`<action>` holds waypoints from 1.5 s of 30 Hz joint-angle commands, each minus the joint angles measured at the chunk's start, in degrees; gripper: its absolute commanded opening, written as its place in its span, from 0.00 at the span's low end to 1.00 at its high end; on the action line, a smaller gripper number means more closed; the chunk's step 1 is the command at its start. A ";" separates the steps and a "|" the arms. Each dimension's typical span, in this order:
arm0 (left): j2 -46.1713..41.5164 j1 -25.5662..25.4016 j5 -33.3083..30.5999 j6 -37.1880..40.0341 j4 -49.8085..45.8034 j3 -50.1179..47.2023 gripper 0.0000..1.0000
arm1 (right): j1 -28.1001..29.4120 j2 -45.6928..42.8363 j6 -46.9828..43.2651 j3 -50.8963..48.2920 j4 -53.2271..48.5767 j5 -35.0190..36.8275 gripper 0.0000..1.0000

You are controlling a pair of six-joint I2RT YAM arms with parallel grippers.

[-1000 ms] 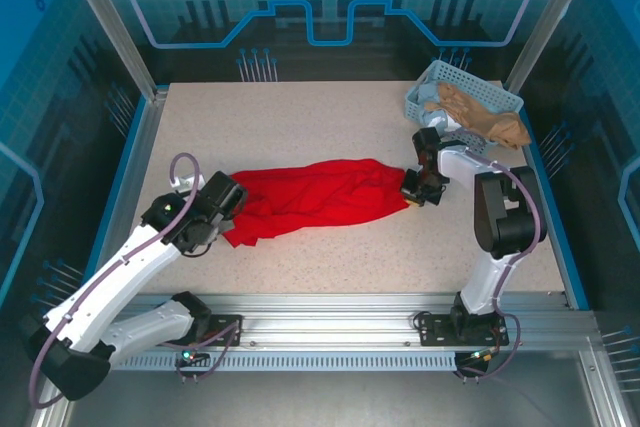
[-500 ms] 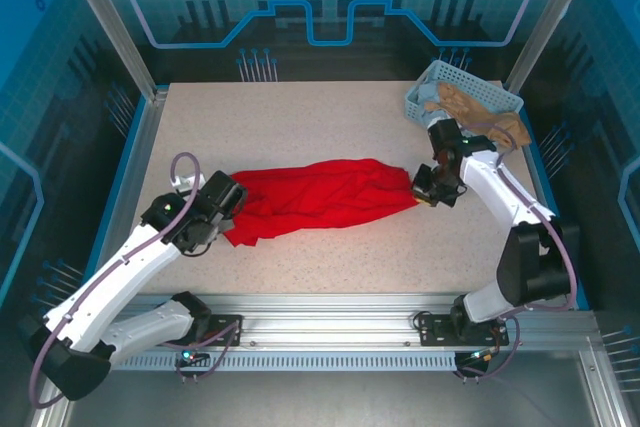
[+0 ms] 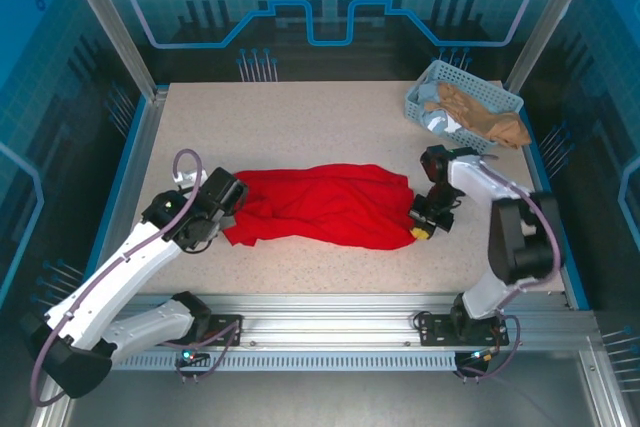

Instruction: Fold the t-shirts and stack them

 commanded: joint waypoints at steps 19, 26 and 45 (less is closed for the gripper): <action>5.07 8.38 -1.70 9.52 5.65 3.02 0.00 | -2.25 14.95 2.66 17.11 2.54 5.43 0.00; 5.43 11.58 -1.39 11.77 5.25 4.34 0.00 | -1.56 7.11 3.75 12.65 0.91 5.13 0.00; 4.18 11.58 0.75 11.84 3.96 2.59 0.00 | -0.20 -10.81 7.15 -7.70 0.29 -2.90 0.41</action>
